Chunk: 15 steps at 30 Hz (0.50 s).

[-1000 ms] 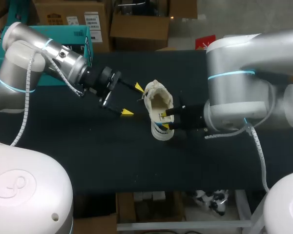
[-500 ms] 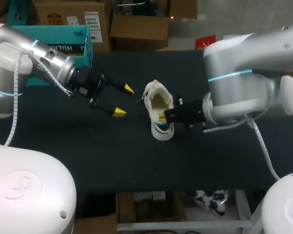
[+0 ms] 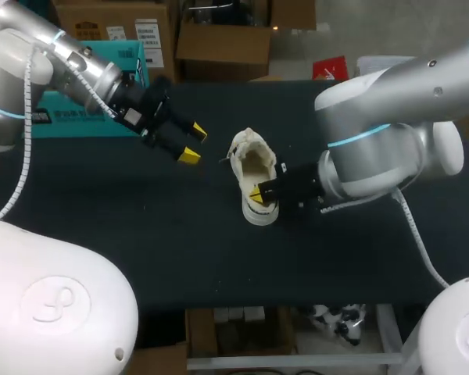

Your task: Open the shoe tongue, take the insole out of the shoe, put the insole back into the shoe, and pack the shoe into the shoebox

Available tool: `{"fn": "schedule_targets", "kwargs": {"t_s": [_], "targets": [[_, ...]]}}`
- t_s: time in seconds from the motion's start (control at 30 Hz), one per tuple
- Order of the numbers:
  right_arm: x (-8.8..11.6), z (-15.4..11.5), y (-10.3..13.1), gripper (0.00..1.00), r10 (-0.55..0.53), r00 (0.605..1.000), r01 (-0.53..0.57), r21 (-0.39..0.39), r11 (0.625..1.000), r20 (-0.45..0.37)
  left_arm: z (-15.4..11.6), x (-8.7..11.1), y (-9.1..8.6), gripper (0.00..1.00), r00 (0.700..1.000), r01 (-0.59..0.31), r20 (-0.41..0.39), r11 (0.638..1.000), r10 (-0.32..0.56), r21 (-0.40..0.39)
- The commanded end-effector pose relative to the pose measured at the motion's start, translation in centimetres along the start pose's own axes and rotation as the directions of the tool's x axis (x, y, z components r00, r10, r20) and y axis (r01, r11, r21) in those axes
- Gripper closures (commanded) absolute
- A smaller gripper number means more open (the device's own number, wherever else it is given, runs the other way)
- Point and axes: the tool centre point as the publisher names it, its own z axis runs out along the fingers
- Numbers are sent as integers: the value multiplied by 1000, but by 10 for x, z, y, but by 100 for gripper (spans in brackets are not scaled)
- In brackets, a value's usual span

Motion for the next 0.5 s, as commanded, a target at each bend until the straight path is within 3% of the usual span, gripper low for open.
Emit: {"fn": "schedule_targets", "kwargs": {"t_s": [0.03, 0.13, 0.2, 0.5], "targets": [[-5, 1, 3, 100, 4, 1000, -4, -2, 1000, 17, 3, 0, 1, 0, 996, 34, 80, 996, -27, -83], [-7, 0, 3, 100, 7, 1000, -7, -1, 1000, 16, 5, 1, 0, 0, 978, 82, 204, 983, -48, -161], [-8, -2, 4, 100, 5, 1000, -5, 7, 1000, 6, 4, -2, -2, 0, 930, 121, 365, 966, -31, -227], [-6, -18, -4, 100, -54, 998, 55, 18, 998, -22, 1, -2, -5, 0, 923, 131, 384, 968, -40, -215]]}}
